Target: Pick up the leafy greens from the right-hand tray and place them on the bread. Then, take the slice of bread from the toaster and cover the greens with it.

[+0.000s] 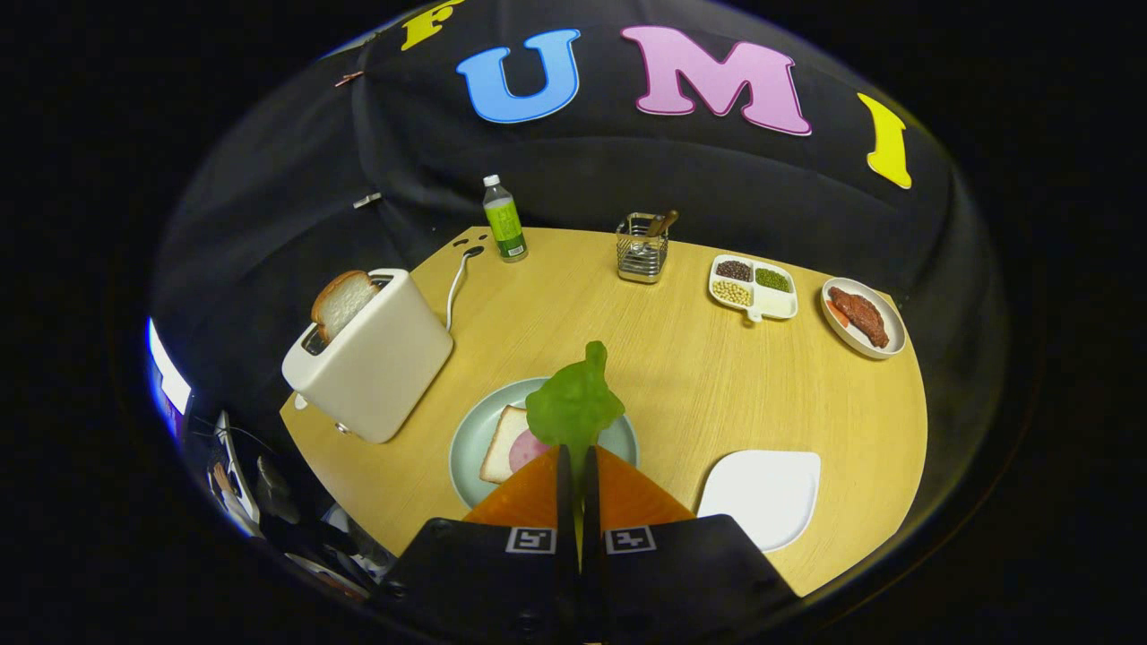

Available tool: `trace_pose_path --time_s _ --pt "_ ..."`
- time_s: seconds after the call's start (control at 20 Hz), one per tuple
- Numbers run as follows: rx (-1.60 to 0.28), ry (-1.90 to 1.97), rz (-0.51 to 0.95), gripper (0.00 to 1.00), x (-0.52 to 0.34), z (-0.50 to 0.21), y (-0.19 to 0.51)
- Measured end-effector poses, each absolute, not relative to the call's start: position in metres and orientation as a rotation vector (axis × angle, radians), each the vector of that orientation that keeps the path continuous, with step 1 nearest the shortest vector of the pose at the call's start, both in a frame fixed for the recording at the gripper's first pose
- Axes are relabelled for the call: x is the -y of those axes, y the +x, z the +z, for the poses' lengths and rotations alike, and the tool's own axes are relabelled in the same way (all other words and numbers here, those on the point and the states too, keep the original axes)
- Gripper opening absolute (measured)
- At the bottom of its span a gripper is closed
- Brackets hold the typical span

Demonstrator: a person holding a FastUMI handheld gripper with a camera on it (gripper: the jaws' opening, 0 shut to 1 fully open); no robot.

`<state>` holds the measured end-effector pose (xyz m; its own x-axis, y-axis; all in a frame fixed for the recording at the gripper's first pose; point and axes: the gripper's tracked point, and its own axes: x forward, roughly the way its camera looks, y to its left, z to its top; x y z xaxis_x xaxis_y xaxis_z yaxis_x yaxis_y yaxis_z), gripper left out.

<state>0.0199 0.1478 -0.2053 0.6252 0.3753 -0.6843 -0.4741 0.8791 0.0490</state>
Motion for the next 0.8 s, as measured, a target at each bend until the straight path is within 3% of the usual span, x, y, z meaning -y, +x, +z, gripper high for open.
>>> trace_pose_path --time_s 0.5,0.8 --pt "-0.823 -0.18 0.468 0.05 -0.193 -0.241 0.021" --pt "-0.876 -0.186 0.421 0.12 -0.202 -0.263 0.028"
